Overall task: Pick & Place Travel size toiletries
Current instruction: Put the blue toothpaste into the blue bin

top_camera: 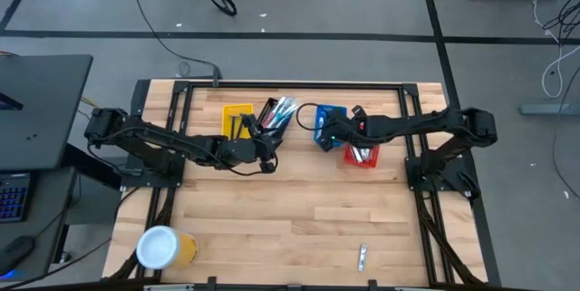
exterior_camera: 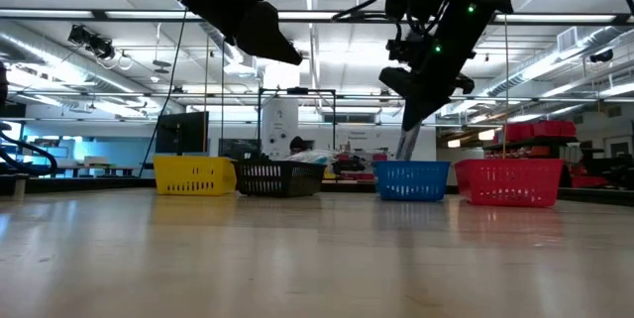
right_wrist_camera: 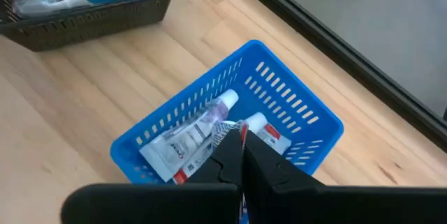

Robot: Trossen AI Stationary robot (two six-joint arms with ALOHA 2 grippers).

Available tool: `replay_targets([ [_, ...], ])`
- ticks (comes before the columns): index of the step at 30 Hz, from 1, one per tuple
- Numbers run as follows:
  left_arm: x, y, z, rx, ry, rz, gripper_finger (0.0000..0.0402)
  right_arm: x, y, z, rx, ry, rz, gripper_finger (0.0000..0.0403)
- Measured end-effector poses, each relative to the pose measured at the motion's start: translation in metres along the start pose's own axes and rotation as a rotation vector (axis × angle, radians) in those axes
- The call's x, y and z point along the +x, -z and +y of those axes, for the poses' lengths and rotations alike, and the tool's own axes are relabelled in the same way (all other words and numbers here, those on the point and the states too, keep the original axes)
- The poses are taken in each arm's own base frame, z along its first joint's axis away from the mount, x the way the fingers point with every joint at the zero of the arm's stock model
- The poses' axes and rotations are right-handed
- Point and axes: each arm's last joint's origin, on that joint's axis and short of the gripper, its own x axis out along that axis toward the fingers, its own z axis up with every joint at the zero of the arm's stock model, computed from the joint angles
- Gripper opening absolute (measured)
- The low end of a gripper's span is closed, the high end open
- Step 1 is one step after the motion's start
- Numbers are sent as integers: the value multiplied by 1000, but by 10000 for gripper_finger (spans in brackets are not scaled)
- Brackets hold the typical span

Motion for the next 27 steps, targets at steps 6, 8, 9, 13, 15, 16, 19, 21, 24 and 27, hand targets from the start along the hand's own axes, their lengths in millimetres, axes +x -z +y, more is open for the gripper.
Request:
replay_targets([
  [6, 1, 0, 1, -1, 10, -1, 189, 4, 0, -1, -13, 12, 9, 2],
  [8, 1, 0, 1, -3, 9, 0, 189, 4, 0, -1, -24, 12, 9, 3],
  [9, 2, 0, 2, -3, 8, 1, 189, 4, 0, -1, -29, 12, 8, 3],
  [13, 2, 1, 2, -3, 5, 2, 189, 4, 0, -1, -30, 12, 9, 3],
  [15, 2, 0, 2, -4, 6, 2, 189, 4, 0, -1, -30, 12, 9, 3],
  [16, 2, 0, 2, -4, 6, 2, 189, 4, 0, -1, -29, 12, 8, 3],
  [19, 2, 1, 2, -3, 6, 2, 189, 4, 0, -1, -26, 10, 4, 3],
  [21, 2, 1, 2, -8, 6, 2, 189, 3, -1, 1, -19, 1, -8, 3],
  [24, 2, 0, 1, -69, 38, -6, 189, 2, -5, 4, 5, -24, -46, 3],
  [27, 4, -2, 2, -115, 97, -38, 189, 2, -7, 6, -35, -64, -54, 3],
])
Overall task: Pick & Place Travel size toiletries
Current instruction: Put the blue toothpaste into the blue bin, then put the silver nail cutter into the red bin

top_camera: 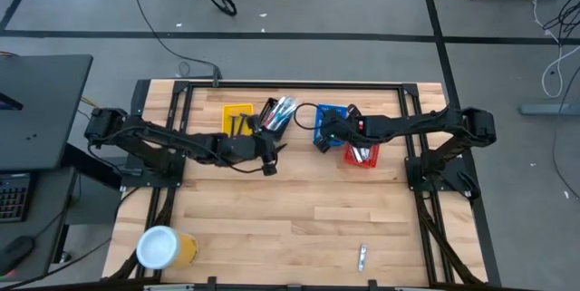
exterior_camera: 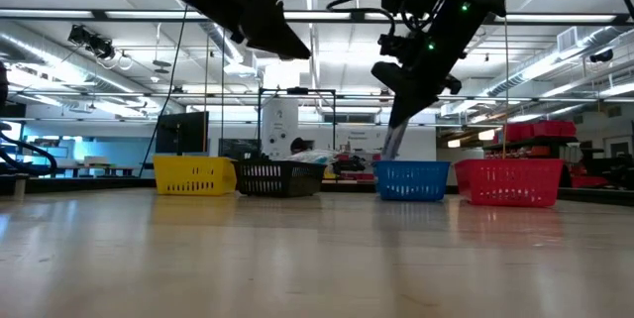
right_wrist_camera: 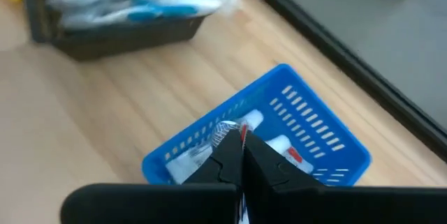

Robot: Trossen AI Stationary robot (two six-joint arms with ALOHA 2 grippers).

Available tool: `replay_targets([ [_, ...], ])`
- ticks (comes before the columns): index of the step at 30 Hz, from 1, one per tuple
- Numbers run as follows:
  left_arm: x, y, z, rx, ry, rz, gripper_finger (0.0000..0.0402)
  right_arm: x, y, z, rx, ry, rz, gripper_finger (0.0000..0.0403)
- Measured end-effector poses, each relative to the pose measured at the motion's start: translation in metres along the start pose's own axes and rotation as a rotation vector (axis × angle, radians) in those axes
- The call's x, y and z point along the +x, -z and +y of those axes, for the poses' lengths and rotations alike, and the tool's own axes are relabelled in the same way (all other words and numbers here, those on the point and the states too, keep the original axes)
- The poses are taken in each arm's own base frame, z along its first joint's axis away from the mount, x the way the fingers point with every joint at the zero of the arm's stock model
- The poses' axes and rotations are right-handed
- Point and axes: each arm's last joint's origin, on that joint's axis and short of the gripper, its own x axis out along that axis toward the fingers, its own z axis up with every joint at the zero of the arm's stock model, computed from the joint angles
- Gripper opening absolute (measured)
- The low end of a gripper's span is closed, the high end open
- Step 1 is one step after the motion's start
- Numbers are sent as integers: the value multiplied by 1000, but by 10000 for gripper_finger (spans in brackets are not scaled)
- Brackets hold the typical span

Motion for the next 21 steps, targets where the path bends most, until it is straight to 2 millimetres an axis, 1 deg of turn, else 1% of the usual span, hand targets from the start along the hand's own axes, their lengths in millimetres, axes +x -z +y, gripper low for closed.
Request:
replay_targets([
  [3, 2, -1, 1, 3, 45, -19, 189, 1, 1, -1, -52, -34, 26, 3],
  [6, 3, -1, 3, 4, 46, -19, 189, 4, 1, -5, -85, -22, 46, 8],
  [13, 3, -1, 3, 5, 49, -19, 189, 6, 2, -10, -97, -2, 73, 52],
  [18, 3, -1, 3, 21, 52, -20, 189, 6, 5, -14, -112, 100, 78, 73],
  [21, 3, -1, 3, 31, 45, -19, 189, 5, 7, -17, -72, 163, 71, 76],
])
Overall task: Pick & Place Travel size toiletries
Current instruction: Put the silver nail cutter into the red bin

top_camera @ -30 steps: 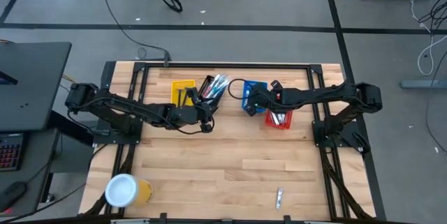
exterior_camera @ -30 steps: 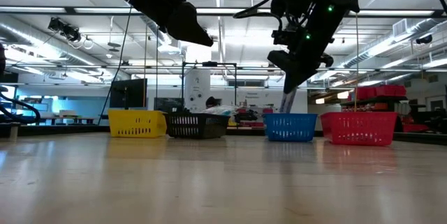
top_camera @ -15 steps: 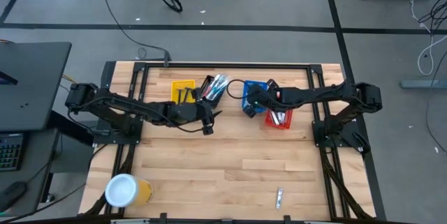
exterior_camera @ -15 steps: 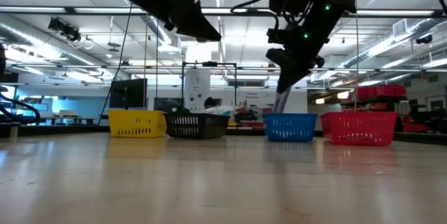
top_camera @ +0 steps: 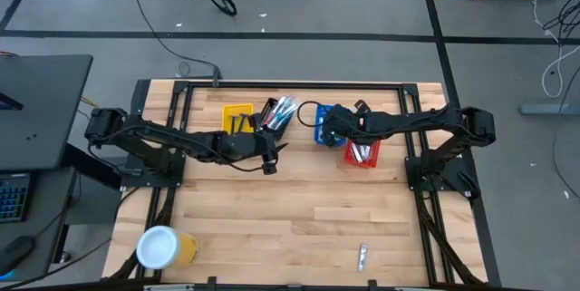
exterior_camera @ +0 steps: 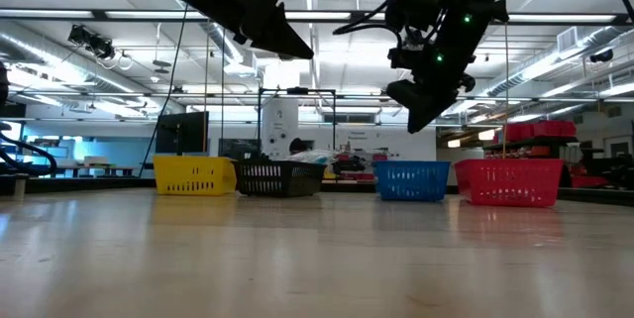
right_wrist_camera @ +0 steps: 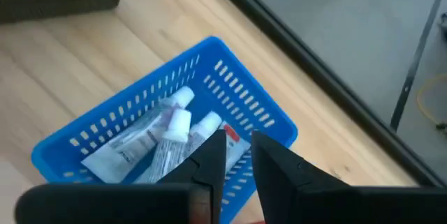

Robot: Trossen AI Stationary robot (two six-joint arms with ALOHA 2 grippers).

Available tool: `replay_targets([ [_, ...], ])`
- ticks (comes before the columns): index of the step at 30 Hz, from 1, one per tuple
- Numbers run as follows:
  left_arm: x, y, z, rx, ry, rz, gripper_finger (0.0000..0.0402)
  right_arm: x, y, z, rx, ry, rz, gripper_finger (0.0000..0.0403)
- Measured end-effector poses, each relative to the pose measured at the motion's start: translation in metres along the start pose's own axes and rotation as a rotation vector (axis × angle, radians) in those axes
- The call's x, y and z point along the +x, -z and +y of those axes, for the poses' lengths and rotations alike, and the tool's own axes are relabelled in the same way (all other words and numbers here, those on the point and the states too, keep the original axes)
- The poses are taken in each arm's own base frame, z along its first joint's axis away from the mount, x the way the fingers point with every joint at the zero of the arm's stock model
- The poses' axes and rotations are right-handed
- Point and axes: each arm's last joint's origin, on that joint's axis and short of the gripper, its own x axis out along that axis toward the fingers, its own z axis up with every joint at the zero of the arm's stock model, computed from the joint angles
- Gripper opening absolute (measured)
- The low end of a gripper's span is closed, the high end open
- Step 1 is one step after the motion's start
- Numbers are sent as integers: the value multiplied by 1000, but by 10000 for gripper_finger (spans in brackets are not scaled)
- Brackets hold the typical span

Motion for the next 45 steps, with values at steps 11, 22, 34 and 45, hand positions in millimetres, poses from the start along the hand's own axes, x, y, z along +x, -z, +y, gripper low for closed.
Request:
replay_targets([
  [11, 0, 0, 0, -5, 2, 0, 189, -22, -20, 7, 81, -300, 39, 77],
  [22, 0, 0, 0, -3, 7, 2, 189, -77, 8, 35, 54, -577, 321, 77],
  [34, 0, 0, 0, -4, 7, 0, 189, -140, 78, 76, 387, -664, 926, 77],
  [45, 0, 0, 0, -4, 7, 0, 189, -149, 120, 81, 668, -383, 1198, 77],
])
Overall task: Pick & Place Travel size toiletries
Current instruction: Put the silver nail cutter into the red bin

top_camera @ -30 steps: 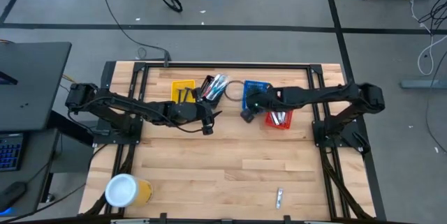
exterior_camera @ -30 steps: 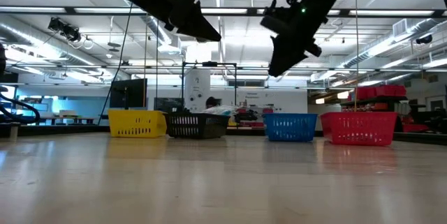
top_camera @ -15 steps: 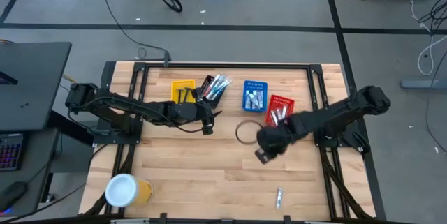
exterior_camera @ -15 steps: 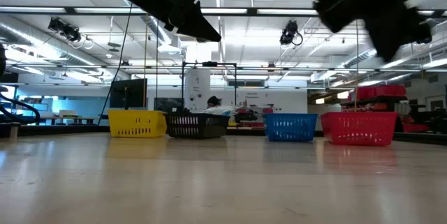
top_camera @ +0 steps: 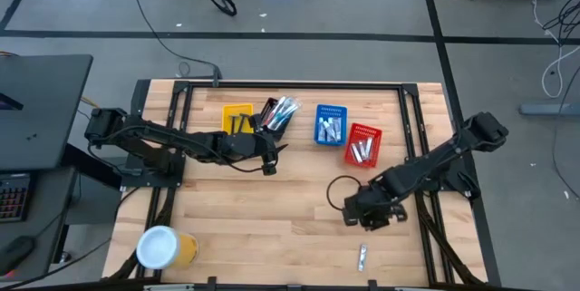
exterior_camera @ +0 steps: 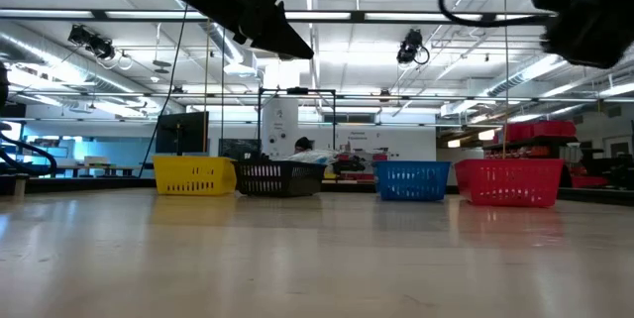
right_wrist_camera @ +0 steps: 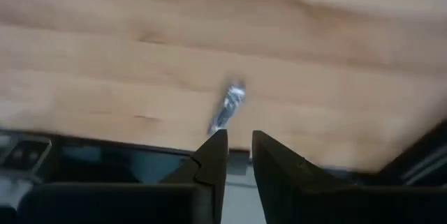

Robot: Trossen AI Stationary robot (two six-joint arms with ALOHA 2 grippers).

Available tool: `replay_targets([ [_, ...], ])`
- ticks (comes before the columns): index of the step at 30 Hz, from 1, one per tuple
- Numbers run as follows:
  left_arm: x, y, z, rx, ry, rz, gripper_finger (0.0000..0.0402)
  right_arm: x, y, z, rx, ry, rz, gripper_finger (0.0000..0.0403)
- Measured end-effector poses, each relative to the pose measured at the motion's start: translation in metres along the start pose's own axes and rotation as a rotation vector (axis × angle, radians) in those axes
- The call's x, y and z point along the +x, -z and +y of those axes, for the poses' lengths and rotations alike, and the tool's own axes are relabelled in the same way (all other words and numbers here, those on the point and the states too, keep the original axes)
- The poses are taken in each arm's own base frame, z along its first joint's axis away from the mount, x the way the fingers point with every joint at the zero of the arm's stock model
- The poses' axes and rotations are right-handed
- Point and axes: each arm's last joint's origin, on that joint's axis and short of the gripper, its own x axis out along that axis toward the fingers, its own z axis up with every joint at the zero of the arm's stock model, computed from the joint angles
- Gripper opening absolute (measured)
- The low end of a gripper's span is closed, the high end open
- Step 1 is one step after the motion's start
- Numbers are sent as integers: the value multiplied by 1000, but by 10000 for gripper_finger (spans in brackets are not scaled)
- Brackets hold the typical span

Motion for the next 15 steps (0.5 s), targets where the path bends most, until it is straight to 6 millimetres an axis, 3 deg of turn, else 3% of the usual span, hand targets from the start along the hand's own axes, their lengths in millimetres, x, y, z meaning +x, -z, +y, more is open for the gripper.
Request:
replay_targets([
  [8, 0, 0, 0, 0, 0, 0, 189, 14, 35, -7, 228, -73, -6, 77],
  [15, 0, 0, 0, 0, 0, 0, 189, 35, 56, -18, 281, -41, -30, 77],
])
